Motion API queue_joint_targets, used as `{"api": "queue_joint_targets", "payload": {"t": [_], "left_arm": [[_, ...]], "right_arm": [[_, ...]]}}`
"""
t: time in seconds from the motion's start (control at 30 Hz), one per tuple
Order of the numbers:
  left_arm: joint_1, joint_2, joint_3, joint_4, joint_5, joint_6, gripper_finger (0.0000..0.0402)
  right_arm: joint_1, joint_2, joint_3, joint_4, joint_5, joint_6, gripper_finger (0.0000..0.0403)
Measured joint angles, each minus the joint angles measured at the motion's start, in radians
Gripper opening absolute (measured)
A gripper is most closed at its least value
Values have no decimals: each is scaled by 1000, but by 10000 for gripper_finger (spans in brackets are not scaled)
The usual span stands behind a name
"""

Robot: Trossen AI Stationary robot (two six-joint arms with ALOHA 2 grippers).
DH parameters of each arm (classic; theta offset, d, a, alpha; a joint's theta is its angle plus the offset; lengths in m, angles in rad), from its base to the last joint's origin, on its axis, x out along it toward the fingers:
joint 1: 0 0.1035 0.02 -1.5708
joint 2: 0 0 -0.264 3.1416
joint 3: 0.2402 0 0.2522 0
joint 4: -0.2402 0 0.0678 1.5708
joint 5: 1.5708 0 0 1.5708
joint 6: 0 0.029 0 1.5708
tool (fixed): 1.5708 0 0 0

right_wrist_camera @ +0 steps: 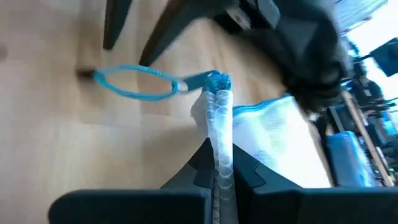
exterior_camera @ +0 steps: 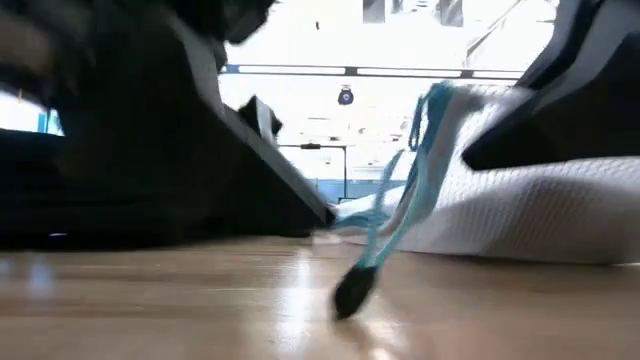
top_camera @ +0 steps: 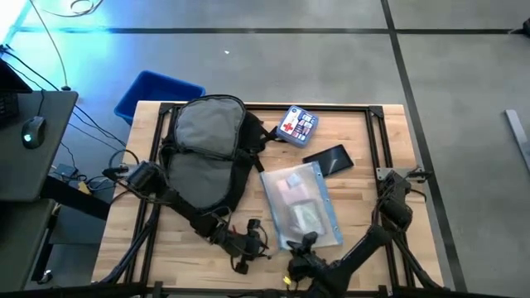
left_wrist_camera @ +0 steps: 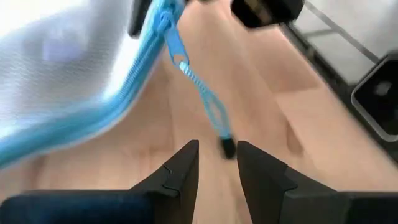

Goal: Unpack backpack
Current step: Open the white zip bag

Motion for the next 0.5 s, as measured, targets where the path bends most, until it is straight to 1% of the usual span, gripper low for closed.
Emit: {"api": "queue_joint_targets", "payload": {"t": [0.07,0.1,0.2,0.37,0.5], "left_arm": [[-11,-10,0,25,-57,19,90],[-11,-9,0,60,-65,28,90],[-5,-7,0,121,-63,30,90],[16,-6,0,170,-66,11,90],[20,-5,-1,193,-118,19,90]], "right_arm": [[11,-3,0,-29,32,36,0],[14,-8,0,-33,42,42,0],[14,-17,2,-23,52,41,0],[14,-36,2,-13,79,39,0],[13,-36,2,-8,84,36,0]]}}
